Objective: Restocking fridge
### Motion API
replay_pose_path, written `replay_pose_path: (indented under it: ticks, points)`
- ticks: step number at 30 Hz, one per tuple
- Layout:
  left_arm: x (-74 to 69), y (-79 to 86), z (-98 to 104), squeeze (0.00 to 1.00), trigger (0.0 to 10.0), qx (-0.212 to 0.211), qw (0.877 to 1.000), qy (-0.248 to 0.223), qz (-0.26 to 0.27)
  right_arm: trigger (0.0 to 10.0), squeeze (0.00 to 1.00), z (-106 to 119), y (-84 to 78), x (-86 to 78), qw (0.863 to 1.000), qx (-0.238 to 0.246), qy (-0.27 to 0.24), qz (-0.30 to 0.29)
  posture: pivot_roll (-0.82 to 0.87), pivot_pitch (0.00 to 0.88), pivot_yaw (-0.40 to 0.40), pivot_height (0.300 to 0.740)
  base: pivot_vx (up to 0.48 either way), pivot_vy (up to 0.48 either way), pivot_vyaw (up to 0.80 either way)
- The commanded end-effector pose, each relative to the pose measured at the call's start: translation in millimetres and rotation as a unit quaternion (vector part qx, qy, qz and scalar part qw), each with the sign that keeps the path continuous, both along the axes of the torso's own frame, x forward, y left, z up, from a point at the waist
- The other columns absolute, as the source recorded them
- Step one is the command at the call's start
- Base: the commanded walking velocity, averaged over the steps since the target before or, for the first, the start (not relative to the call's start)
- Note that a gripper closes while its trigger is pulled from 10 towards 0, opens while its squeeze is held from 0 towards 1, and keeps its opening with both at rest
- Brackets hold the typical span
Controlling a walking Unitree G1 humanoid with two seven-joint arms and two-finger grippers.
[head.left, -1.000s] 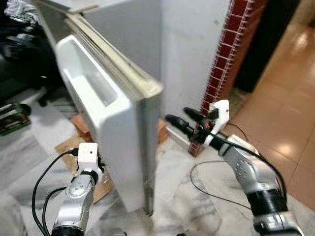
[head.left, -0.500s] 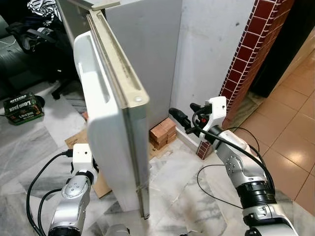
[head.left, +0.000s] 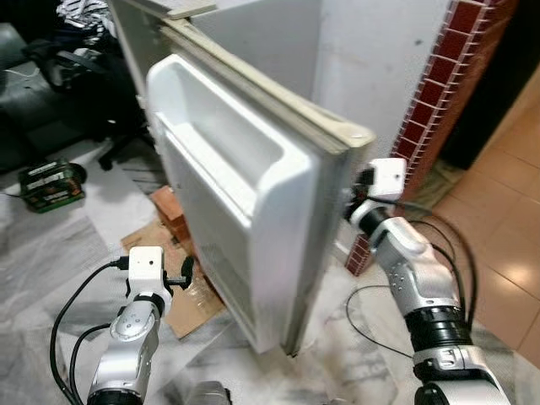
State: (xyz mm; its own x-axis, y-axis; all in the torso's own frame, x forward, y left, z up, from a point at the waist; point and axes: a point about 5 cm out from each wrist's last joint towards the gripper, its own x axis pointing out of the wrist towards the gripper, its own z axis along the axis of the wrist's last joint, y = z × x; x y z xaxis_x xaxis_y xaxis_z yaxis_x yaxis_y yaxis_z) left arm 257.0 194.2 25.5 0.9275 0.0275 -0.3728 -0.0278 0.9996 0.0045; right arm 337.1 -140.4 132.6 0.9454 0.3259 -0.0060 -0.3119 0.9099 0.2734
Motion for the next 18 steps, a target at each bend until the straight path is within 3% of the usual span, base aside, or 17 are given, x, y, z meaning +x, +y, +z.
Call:
replay_pose_path:
  ticks: [1,7,15,18]
  points:
    - [0.7,2.0,-0.3,0.0,10.0,0.009,1.0,0.003,0.001,10.0,0.1,9.9,20.2,6.0,0.999,0.039,-0.009,0.015,0.06,0.037,0.033,0.74,0.0,0.442,0.0]
    - [2.7,0.7,0.2,0.0,10.0,0.004,1.0,0.001,0.002,10.0,0.09,11.7,45.4,9.0,0.998,0.053,-0.011,0.038,0.06,0.034,0.033,0.74,0.0,0.172,0.0]
    - [3.3,1.3,-0.1,0.0,10.0,0.006,1.0,0.002,0.003,10.0,0.09,11.4,43.0,10.5,0.998,0.051,-0.011,0.035,0.06,0.028,0.031,0.74,0.0,0.0,0.0]
    - [3.5,-0.2,-1.4,0.0,10.0,0.0,1.0,0.005,-0.001,10.0,0.09,11.0,38.4,11.1,0.998,0.046,-0.011,0.027,0.06,0.029,0.032,0.74,0.0,0.48,0.0]
